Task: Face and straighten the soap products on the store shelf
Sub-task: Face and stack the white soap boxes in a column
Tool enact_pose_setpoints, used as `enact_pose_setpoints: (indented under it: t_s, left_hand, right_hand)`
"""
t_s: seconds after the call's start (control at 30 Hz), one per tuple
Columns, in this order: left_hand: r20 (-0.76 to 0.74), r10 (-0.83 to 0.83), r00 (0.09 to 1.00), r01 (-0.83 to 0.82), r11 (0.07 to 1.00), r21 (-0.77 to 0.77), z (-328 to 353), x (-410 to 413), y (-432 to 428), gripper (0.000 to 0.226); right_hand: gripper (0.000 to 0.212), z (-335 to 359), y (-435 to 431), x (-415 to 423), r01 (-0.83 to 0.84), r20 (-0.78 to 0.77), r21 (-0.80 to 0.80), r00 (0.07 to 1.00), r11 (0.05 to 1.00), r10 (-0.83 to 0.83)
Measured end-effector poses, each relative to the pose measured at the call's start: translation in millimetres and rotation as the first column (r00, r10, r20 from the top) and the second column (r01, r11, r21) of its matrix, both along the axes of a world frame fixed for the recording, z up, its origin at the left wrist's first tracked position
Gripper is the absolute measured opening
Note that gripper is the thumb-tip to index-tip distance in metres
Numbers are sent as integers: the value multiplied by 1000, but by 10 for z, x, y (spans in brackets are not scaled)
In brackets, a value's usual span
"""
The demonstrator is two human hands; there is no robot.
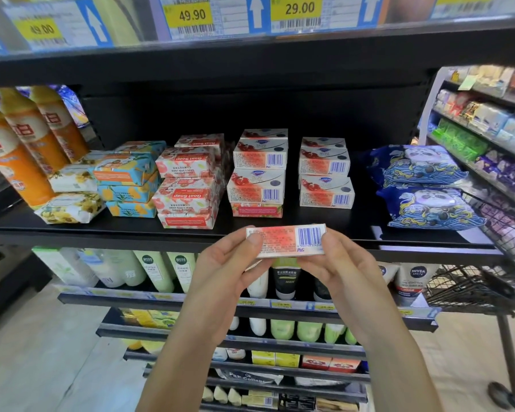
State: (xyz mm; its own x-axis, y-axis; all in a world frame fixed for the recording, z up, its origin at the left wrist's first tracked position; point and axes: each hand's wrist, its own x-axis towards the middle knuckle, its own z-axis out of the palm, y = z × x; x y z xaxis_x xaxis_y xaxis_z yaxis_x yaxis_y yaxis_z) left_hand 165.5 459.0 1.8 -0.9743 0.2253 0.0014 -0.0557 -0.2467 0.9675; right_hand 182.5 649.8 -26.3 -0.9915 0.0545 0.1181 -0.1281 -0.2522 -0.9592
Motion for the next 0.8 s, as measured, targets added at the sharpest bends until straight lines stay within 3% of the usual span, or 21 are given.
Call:
enact_pose_setpoints:
  t_s: [0.33, 0.6, 0.8]
  left_hand:
    - [25, 9, 1000, -10, 1000, 5, -26, 11, -3, 56]
    - [36, -15, 999, 16, 999, -33, -17, 16, -9, 51]
    - [94, -11, 996, 14, 1000, -24, 13, 29, 6, 47]
  right_hand:
    - [52, 64, -35, 43, 26, 55, -77, 998, 997, -22]
    - [55, 20, 19, 59, -40, -16, -141, 999, 989, 38]
    - [79, 7, 39, 69, -116, -74, -132, 992, 984, 107]
